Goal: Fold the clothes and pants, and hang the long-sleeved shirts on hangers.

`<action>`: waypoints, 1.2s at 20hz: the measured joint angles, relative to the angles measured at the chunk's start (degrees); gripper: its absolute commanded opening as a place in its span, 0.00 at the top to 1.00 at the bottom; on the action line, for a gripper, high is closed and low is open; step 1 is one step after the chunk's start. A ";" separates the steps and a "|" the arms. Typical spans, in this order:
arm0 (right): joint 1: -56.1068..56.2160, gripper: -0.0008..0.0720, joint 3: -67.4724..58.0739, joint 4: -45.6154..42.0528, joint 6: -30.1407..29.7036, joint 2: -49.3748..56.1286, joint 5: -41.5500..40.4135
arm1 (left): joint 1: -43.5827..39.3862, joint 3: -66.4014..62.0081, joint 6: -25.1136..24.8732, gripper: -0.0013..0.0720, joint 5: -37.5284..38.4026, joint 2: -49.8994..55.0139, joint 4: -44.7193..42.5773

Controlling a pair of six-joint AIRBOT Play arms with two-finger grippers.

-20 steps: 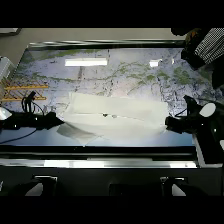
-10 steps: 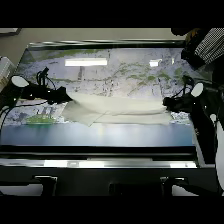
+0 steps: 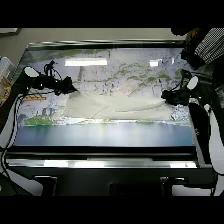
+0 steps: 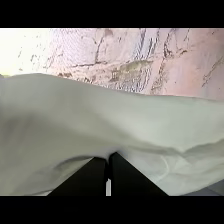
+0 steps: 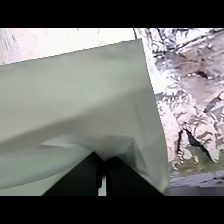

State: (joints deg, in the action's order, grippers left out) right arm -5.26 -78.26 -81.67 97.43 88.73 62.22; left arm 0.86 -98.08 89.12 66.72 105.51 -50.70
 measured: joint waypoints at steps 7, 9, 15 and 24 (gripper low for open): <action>0.00 0.94 -0.52 -1.31 2.12 3.58 -1.77 | 0.13 -3.28 4.76 0.96 -3.56 5.33 -0.02; 0.00 0.86 -0.55 -1.27 3.06 5.01 -2.10 | 0.17 -3.48 5.68 0.96 -4.02 6.73 -0.13; -3.43 0.39 -2.78 7.21 1.92 6.84 2.32 | 0.37 -4.87 6.45 0.62 -4.31 8.72 -0.28; -21.84 0.16 -6.95 23.50 -11.41 10.34 15.85 | 1.68 -17.38 6.01 0.28 8.37 5.92 -7.08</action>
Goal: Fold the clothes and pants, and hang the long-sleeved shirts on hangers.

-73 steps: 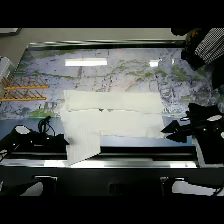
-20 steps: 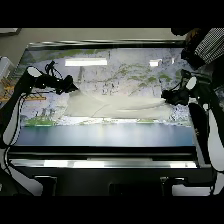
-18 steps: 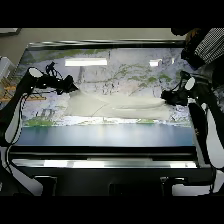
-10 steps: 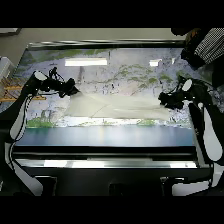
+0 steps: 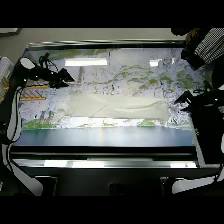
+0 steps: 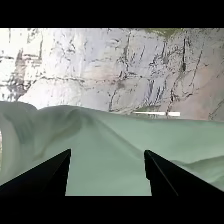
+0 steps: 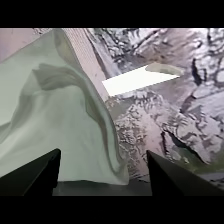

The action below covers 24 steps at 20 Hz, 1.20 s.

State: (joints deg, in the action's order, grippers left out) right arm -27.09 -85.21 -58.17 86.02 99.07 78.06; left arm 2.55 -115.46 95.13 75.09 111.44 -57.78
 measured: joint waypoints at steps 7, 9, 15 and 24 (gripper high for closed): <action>-1.14 0.16 -0.17 9.03 -9.09 6.80 0.94 | 0.00 -1.66 0.02 0.28 5.16 -7.04 -6.23; -0.22 0.16 -0.15 9.62 -10.08 8.17 0.37 | 0.00 -1.75 0.02 0.28 5.64 -8.02 -6.73; 5.27 0.45 0.04 8.50 -10.36 10.78 -0.59 | 0.00 -1.84 0.04 0.28 6.01 -8.85 -7.61; 8.90 0.95 -1.99 6.38 -5.01 3.56 -0.02 | -2.03 3.21 0.02 0.95 2.69 -8.70 -6.78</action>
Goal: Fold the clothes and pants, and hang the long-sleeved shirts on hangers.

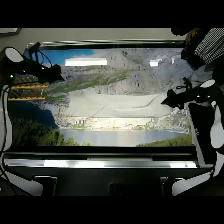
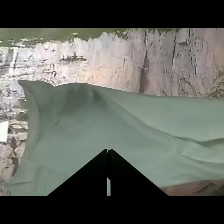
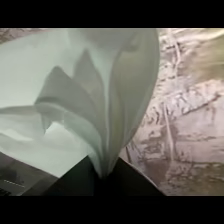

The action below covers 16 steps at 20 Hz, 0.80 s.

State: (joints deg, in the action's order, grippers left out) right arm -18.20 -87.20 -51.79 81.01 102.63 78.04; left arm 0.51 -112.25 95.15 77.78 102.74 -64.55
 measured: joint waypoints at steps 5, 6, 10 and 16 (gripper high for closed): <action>-0.15 0.95 -5.62 -4.50 7.61 -8.35 6.82 | -9.81 6.47 0.02 0.95 -8.85 4.33 9.29; -0.17 0.95 -6.93 -5.64 8.92 -9.88 7.98 | -12.39 7.02 0.04 0.95 -10.73 5.60 11.54; -0.17 0.95 -11.63 -9.18 12.96 -14.71 12.96 | -23.61 8.11 0.07 0.96 -20.59 10.73 20.61; -0.17 0.95 -15.50 -12.00 15.54 -18.95 17.59 | -35.17 8.46 0.15 0.96 -32.89 15.98 31.19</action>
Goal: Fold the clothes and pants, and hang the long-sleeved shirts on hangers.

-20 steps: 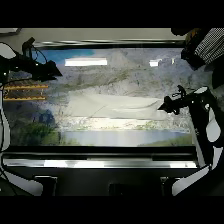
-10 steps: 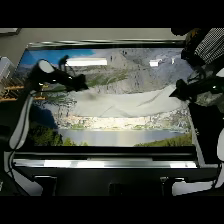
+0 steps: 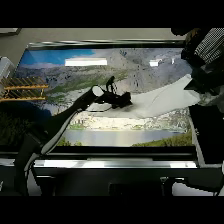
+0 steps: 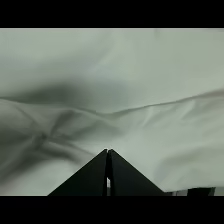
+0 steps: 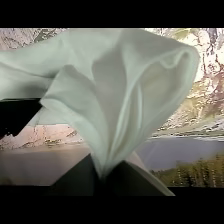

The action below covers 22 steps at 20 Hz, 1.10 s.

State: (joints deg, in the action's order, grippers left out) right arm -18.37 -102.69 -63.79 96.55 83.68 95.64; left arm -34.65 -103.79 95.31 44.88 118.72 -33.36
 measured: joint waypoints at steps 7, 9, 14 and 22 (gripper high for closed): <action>0.00 0.95 -0.66 -0.61 0.61 -2.51 1.05 | -6.80 -2.84 0.94 0.96 -5.84 4.61 6.67; 0.00 0.95 -0.68 -0.28 0.61 -2.71 0.74 | -8.33 -5.68 1.51 0.96 -6.29 6.43 7.37; 0.00 0.95 -0.68 0.11 0.59 -2.84 -1.84 | -10.93 -11.50 5.16 0.96 -5.27 11.02 7.80; 0.68 0.95 -0.70 3.06 0.22 -1.75 -4.26 | -0.37 -13.09 4.68 0.96 7.15 6.01 4.00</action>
State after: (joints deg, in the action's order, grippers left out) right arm -17.69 -103.39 -60.73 96.77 81.93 91.37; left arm -35.03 -116.88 99.98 52.03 124.73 -29.36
